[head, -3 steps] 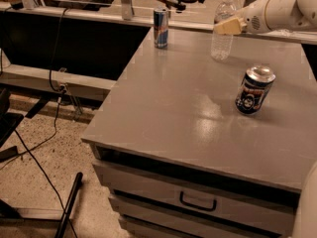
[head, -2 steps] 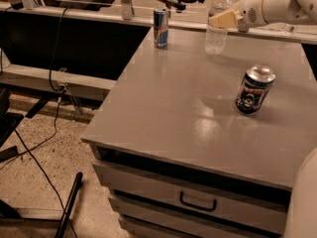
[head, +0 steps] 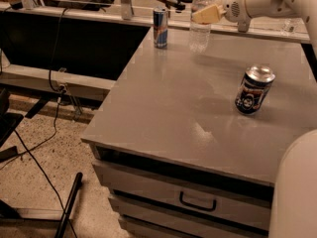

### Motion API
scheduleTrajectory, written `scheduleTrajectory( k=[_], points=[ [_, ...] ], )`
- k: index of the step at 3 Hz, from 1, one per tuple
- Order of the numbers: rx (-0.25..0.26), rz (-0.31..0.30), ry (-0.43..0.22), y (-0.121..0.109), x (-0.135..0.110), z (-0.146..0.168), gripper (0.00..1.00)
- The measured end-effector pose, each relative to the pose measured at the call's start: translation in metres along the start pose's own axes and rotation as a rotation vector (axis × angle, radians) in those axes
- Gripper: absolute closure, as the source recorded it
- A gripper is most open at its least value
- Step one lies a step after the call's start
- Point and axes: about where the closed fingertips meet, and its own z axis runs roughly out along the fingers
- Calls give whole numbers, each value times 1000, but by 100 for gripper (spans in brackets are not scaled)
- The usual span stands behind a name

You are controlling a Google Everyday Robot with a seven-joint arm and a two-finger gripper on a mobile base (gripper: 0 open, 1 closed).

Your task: Move water bottle near redbull can

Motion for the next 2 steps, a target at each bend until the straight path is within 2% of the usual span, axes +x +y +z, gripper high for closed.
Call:
scheduleTrajectory(
  k=[2],
  points=[
    [-50, 3, -25, 16, 1, 35, 100]
  ],
)
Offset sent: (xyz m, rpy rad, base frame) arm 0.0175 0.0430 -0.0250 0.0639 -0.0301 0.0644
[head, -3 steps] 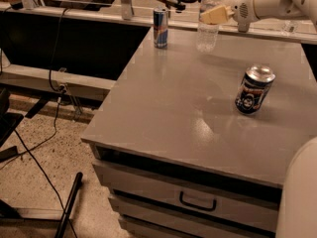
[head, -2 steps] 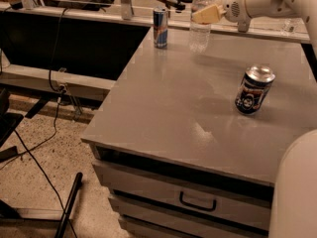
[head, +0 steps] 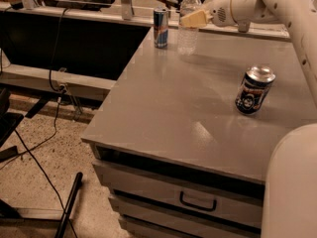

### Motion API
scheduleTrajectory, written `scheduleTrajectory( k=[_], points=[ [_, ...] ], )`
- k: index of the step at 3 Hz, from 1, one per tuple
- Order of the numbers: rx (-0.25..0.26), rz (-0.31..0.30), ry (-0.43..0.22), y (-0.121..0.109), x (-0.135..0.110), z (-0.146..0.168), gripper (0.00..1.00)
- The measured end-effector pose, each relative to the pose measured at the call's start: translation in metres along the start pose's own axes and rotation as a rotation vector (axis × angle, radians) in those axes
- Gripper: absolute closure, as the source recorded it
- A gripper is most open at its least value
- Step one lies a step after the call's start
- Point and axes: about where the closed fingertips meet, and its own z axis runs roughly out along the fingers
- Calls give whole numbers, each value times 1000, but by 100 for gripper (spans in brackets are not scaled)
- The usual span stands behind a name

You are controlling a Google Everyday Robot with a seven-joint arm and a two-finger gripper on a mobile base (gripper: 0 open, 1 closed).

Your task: Move water bottle near redbull can

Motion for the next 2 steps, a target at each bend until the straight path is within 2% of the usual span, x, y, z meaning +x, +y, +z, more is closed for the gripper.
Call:
scheduleTrajectory(
  k=[2],
  points=[
    [-32, -25, -30, 3, 2, 26, 100]
  ],
)
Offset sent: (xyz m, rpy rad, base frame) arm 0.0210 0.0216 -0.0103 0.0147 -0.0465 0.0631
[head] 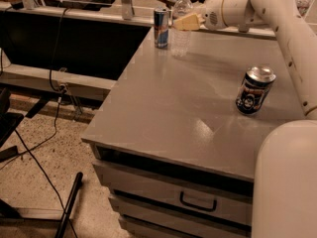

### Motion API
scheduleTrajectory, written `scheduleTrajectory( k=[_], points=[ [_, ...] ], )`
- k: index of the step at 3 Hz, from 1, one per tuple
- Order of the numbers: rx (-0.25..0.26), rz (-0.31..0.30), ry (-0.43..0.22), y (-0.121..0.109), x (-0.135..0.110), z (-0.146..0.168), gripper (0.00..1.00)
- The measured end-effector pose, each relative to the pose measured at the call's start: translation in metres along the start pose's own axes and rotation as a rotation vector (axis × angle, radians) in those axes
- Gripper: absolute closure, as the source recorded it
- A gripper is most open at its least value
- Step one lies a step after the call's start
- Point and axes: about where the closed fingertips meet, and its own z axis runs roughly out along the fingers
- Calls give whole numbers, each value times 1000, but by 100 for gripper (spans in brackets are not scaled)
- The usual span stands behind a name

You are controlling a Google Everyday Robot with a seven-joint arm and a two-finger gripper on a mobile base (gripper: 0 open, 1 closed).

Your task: Move water bottle near redbull can

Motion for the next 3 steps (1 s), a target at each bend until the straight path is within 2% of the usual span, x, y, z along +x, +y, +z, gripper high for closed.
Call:
scheduleTrajectory(
  k=[3],
  points=[
    [-24, -31, -27, 2, -5, 13, 100]
  ],
)
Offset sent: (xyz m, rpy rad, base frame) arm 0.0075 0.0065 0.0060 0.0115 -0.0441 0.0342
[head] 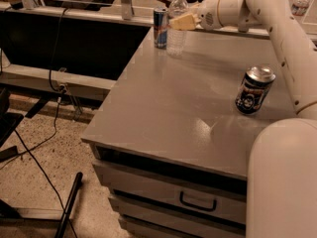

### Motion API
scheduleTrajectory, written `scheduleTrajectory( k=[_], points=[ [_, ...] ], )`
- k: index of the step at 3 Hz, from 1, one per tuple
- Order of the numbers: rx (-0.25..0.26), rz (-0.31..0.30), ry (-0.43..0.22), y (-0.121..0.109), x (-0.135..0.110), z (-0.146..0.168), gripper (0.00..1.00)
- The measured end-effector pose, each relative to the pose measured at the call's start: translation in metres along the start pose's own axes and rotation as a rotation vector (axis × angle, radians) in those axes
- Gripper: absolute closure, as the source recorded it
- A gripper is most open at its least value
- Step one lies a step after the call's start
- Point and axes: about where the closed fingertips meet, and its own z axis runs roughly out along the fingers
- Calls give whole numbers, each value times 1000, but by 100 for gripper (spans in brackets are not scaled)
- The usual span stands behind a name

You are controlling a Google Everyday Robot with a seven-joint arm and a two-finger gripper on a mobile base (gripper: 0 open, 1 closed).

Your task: Move water bottle near redbull can

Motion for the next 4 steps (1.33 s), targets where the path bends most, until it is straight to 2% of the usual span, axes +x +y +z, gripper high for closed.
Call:
scheduleTrajectory(
  k=[1, 2, 4],
  points=[
    [8, -13, 19, -1, 2, 2, 85],
    [17, -16, 41, -4, 8, 4, 62],
    [16, -1, 43, -5, 13, 8, 15]
  ],
)
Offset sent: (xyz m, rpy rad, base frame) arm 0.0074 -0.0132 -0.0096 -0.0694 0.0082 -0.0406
